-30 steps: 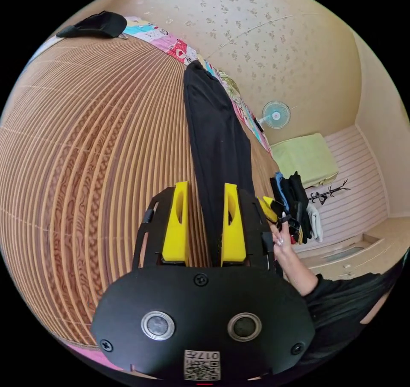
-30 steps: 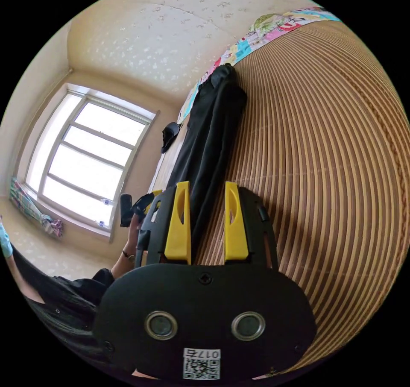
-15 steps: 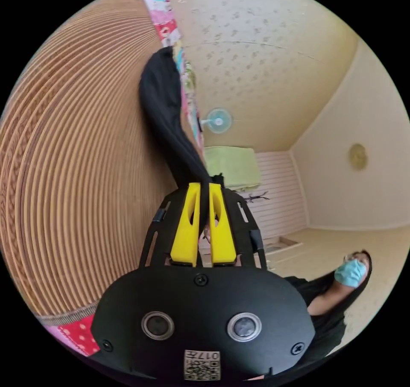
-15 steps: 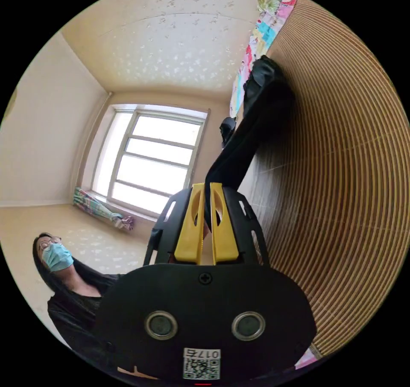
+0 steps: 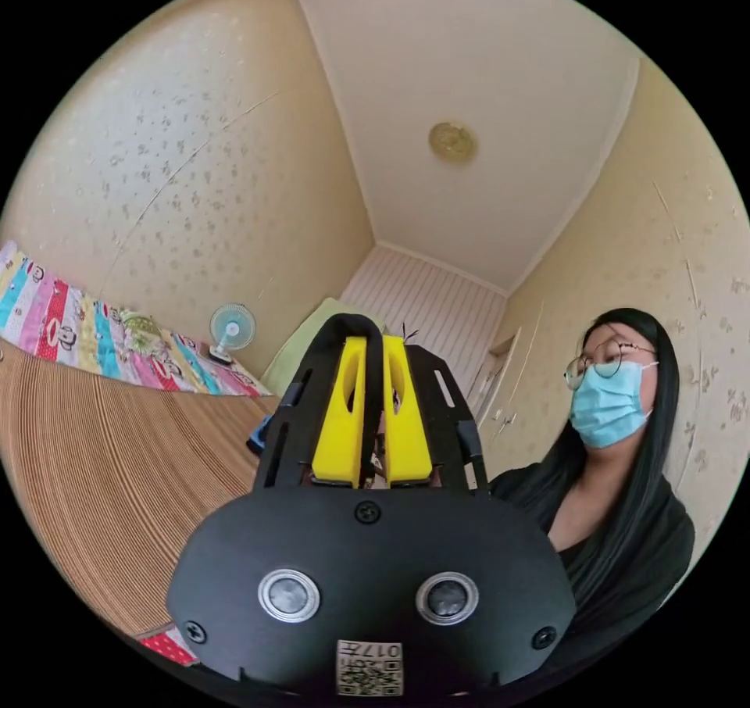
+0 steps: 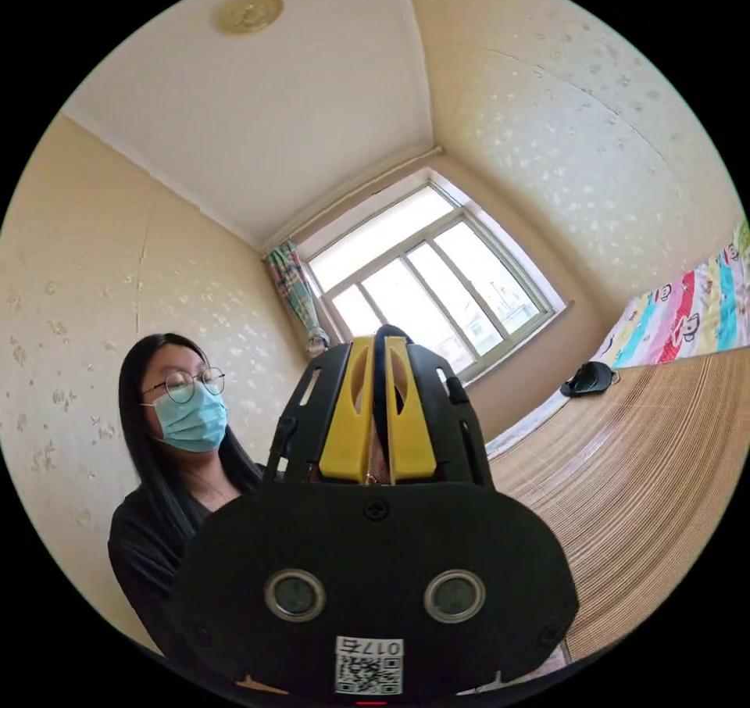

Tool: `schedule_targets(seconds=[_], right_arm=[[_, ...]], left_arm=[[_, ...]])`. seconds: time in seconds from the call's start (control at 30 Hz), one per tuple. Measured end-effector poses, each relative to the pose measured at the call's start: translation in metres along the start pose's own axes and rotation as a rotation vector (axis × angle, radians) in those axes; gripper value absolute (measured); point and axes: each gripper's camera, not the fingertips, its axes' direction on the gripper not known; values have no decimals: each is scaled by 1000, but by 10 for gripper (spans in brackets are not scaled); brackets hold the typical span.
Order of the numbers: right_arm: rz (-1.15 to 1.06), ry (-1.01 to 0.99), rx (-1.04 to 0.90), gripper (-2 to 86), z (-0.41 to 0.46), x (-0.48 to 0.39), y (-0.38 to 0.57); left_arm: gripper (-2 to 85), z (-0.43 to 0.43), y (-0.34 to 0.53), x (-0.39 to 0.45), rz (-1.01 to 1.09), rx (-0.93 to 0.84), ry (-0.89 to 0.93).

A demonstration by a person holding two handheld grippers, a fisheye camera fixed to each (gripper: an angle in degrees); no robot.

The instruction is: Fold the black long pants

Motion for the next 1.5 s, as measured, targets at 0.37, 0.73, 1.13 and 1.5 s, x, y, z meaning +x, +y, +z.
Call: schedule_targets(seconds=[0.37, 0.73, 1.13, 1.5], right_arm=[[249, 707, -89, 19, 28, 126, -73], [290, 899, -376, 27, 17, 165, 154], [663, 909, -65, 170, -89, 163, 239], [756, 971, -218, 164, -19, 253, 216]], left_arm=[[36, 80, -42, -193, -334, -142, -404], [52, 57, 207, -302, -491, -559, -529], [175, -34, 237, -342, -655, -390, -614], [173, 16, 229, -438, -650, -646, -706]])
